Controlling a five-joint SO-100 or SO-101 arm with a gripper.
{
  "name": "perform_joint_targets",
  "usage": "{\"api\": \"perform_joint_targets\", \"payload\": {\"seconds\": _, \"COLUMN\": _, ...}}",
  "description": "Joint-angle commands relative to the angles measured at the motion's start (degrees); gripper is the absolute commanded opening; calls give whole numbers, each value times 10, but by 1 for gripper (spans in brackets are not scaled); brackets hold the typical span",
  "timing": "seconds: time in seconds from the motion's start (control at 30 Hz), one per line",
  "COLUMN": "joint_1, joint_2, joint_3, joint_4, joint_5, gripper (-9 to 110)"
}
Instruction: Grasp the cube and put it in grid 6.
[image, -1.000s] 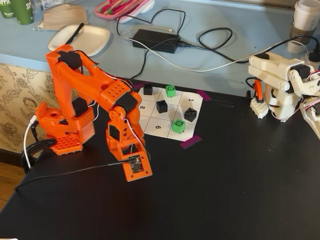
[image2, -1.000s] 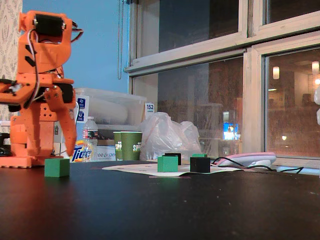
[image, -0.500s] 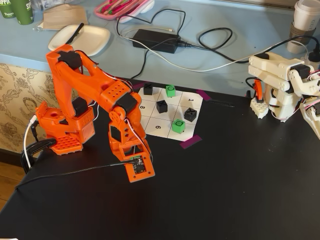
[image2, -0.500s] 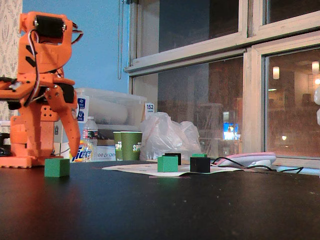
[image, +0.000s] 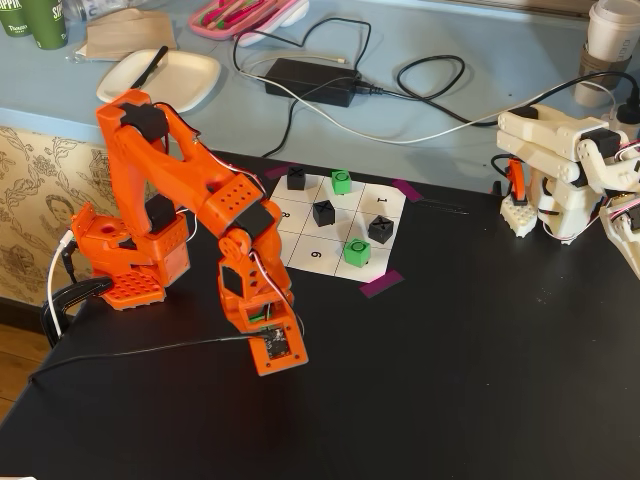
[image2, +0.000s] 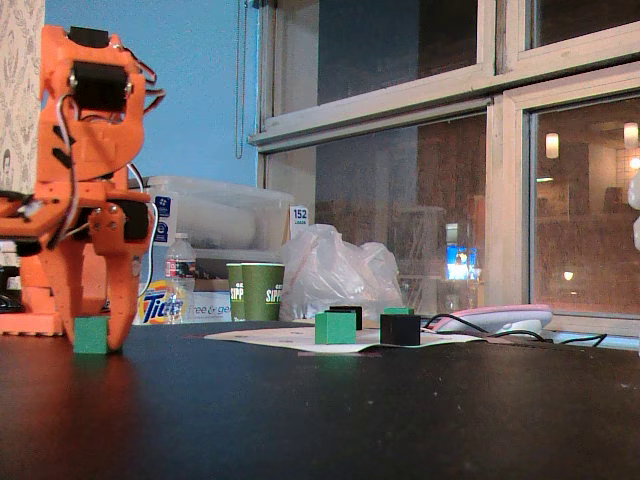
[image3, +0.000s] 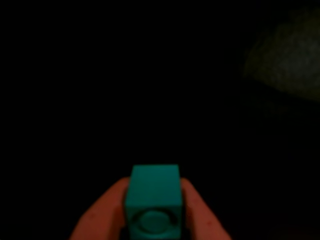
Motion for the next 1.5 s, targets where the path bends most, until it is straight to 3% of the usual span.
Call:
{"api": "perform_joint_targets", "payload": {"seconds": 0.0, "joint_1": -5, "joint_2": 4, "joint_3": 4, "joint_4": -41, "joint_5": 22, "gripper": 0}}
{"api": "perform_joint_targets", "payload": {"seconds": 0.27, "joint_1": -58, "joint_2": 41, "joint_3": -134, "joint_4": 76, "joint_5": 98, "gripper": 0}}
{"api": "perform_joint_targets", "payload": {"seconds": 0.7, "joint_1": -253, "joint_2": 92, "joint_3": -345, "joint_4": 282, "joint_5": 203, "gripper": 0}}
{"api": "perform_joint_targets", "payload": {"seconds": 1.13, "joint_1": -456, "joint_2": 22, "joint_3": -365, "joint_4": 273, "joint_5": 219, "gripper": 0}}
{"api": "perform_joint_targets", "payload": {"seconds": 1.47, "joint_1": -465, "joint_2": 0, "joint_3": -299, "joint_4": 225, "joint_5": 234, "gripper": 0}}
